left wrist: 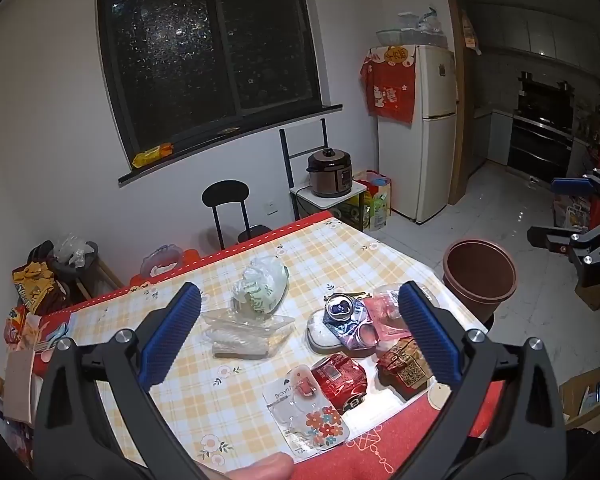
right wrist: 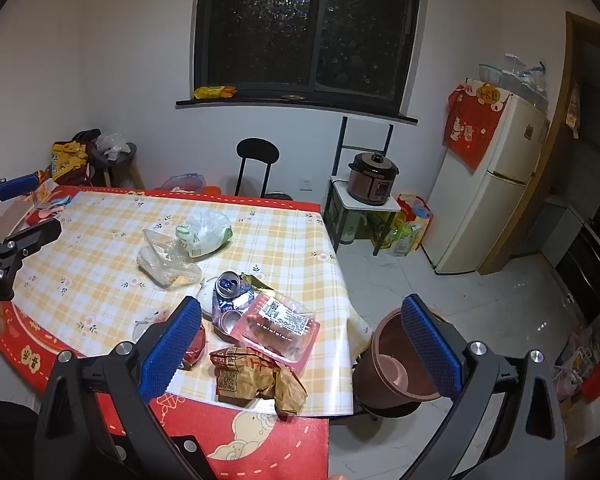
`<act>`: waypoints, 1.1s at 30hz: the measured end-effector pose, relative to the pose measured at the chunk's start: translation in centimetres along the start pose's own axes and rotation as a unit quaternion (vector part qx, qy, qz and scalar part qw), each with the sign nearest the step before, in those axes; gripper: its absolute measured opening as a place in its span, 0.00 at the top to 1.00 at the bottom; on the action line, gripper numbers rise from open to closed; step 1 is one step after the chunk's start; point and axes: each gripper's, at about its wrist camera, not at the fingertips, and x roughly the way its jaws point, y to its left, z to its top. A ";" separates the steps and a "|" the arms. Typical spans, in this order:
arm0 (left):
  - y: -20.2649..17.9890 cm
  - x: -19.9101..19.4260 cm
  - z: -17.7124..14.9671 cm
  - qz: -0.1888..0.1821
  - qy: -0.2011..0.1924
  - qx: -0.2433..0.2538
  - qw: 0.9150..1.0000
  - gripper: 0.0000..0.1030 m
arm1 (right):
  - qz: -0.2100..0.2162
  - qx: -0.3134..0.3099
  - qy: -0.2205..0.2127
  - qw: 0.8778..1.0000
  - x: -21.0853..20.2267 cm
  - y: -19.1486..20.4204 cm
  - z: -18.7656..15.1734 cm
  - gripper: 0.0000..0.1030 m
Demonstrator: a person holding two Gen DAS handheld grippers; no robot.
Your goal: Collect trash
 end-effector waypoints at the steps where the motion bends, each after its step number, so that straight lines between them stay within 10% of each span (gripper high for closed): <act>1: 0.0 0.0 0.0 0.000 0.000 0.000 1.000 0.05 | 0.000 0.000 0.000 1.000 0.0 0.0 0.0 0.04; 33: 0.8 0.3 0.2 -0.001 0.000 -0.001 1.000 0.05 | 0.000 -0.001 0.003 1.000 0.8 0.0 0.3 0.04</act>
